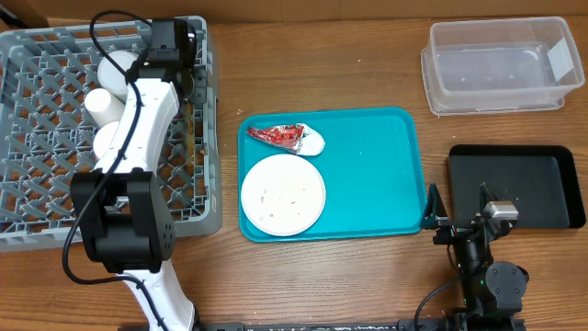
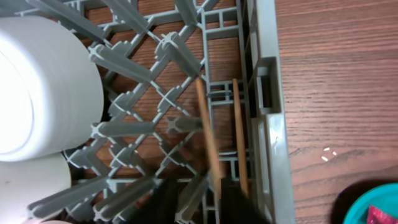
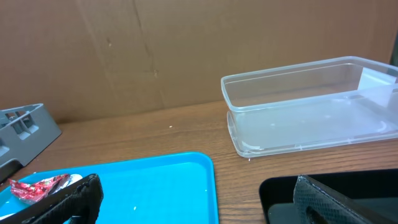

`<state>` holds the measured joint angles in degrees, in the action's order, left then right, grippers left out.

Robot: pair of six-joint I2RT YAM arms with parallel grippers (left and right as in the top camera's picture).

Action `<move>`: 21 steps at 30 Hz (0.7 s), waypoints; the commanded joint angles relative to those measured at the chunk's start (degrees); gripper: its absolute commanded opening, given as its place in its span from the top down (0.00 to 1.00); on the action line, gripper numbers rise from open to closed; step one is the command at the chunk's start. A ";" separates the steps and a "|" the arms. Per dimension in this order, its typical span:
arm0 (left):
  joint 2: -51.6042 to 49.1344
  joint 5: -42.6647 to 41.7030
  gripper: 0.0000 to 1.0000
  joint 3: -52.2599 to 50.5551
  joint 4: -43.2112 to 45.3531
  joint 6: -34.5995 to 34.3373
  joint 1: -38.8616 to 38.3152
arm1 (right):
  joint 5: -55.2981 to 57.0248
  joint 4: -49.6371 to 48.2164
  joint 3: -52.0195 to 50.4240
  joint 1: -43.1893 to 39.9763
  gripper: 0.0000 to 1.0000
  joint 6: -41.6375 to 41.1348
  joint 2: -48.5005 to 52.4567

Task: Sort waste into correct bins and load items into the dishwasher
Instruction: 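Carry the chopstick to the rack's right side and release it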

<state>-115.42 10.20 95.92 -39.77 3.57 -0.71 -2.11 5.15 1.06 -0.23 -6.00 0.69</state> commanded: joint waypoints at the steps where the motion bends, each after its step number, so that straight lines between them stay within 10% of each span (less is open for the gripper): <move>1: -0.57 -1.05 0.65 -0.17 0.57 0.74 0.42 | 0.55 -0.33 -0.59 0.17 0.00 -0.17 -0.13; 13: 7.21 -1.22 0.68 -0.15 -2.27 -11.58 0.44 | 0.55 -0.35 -0.59 0.17 0.00 -0.17 -0.13; 16: 12.35 -1.22 0.45 -0.15 -4.39 -11.61 0.48 | 0.55 -0.33 -0.59 0.17 0.00 -0.17 -0.13; 17: 14.34 -1.16 0.00 -0.15 -5.09 -12.24 0.50 | 0.55 -0.33 -0.59 0.17 0.00 -0.17 -0.13; 21: 22.36 -1.14 0.00 -0.15 -6.80 -20.65 1.53 | 0.55 -0.33 -0.59 0.17 0.00 -0.17 -0.13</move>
<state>-100.79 9.37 95.59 -45.91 -9.67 -0.45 -2.09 5.15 1.06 -0.23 -5.98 0.69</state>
